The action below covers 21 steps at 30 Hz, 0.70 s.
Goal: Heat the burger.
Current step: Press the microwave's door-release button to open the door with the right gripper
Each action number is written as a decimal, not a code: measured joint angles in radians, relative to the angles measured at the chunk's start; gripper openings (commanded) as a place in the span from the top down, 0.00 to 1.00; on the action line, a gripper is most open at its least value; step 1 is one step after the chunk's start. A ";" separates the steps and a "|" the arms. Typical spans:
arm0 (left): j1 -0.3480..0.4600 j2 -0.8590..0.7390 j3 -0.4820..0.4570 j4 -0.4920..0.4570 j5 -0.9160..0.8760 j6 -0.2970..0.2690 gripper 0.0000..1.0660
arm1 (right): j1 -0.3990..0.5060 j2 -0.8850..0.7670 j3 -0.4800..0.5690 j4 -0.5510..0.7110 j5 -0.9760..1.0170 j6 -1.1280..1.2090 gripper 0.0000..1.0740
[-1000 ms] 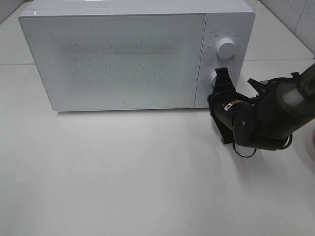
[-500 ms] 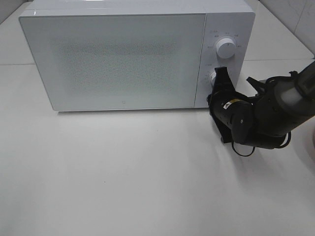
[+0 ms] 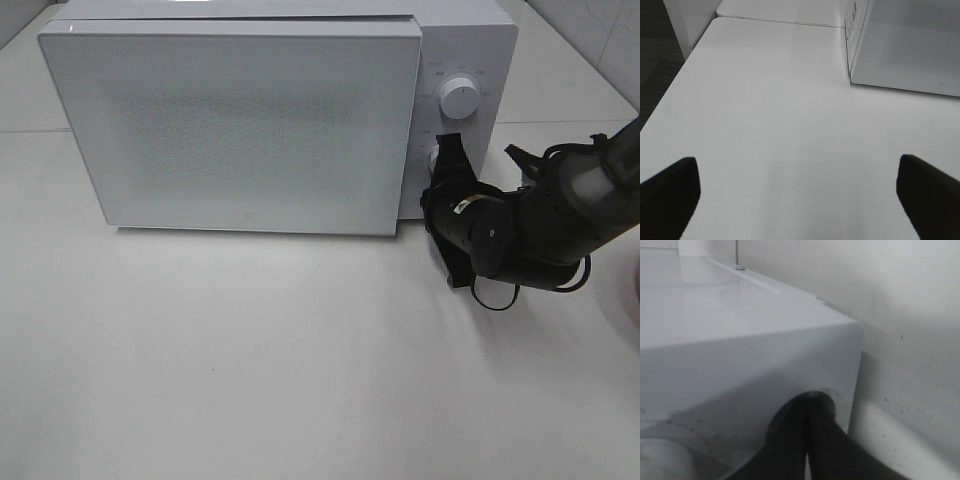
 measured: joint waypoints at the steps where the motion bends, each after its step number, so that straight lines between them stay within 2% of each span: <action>1: 0.000 0.000 0.000 0.000 0.000 0.000 0.04 | -0.005 0.001 -0.001 -0.009 0.010 0.004 1.00; 21: 0.000 0.000 0.000 0.000 0.000 0.000 0.04 | -0.016 -0.010 -0.007 -0.039 0.059 0.047 1.00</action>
